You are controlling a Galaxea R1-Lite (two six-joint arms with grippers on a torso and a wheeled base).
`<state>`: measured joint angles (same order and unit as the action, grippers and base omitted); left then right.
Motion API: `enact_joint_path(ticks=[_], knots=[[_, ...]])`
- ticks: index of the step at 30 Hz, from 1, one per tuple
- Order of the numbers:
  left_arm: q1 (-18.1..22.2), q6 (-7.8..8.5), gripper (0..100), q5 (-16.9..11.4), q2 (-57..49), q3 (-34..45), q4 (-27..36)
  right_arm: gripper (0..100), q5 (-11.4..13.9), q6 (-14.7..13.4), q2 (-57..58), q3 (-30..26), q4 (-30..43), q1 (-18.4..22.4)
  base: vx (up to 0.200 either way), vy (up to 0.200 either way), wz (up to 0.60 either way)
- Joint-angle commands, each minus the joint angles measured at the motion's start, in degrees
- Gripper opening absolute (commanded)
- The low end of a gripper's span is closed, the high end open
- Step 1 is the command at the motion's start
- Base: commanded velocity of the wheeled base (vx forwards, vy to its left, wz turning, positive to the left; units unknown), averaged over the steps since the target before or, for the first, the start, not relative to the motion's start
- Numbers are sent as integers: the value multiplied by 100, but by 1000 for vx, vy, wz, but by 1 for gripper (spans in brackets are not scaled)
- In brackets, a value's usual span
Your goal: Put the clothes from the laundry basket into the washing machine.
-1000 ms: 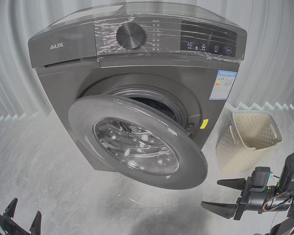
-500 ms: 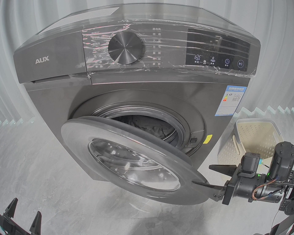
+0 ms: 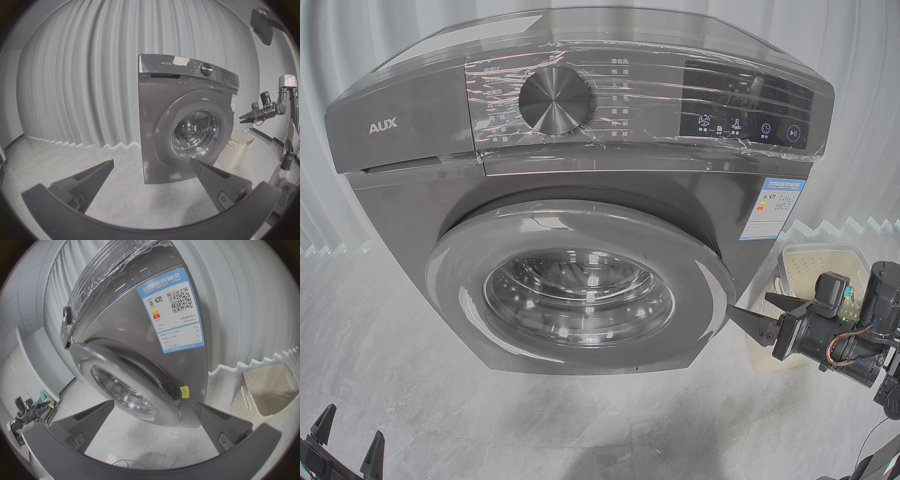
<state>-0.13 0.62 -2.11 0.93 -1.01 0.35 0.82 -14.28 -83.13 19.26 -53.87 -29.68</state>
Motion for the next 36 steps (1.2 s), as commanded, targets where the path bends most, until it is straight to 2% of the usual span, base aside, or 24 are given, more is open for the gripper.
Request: enact_joint_path(ticks=[1,4,7,10,18,23,25,27,29,32,36], knots=[[5,8,100,0,-93,92,0,100,59,12,306,-353,52,-169,0,0,0],[5,8,100,0,-93,92,0,100,244,12,297,-748,52,-468,0,0,0],[5,8,100,0,-93,92,0,100,419,39,262,-907,8,-697,0,0,0],[5,8,100,0,-93,92,0,100,411,48,-19,-696,-62,-881,0,0,0],[5,8,100,0,-93,92,0,100,384,-5,-327,-151,-62,-1233,200,0,0],[5,8,100,0,-93,92,0,100,367,-23,-591,139,-71,-1198,40,0,0],[5,8,100,0,-93,92,0,100,296,-14,-766,377,-71,-1154,0,0,0],[5,8,100,0,-93,92,0,100,103,-5,-819,570,-133,-1119,0,0,0],[5,8,100,0,-93,92,0,100,-257,-5,-889,798,-282,-1066,0,0,0],[5,8,100,0,-93,92,0,100,-512,-23,-925,1001,-317,-925,0,0,0],[5,-1,100,0,-93,92,0,100,-539,-40,-925,1053,-326,-723,0,0,0]])
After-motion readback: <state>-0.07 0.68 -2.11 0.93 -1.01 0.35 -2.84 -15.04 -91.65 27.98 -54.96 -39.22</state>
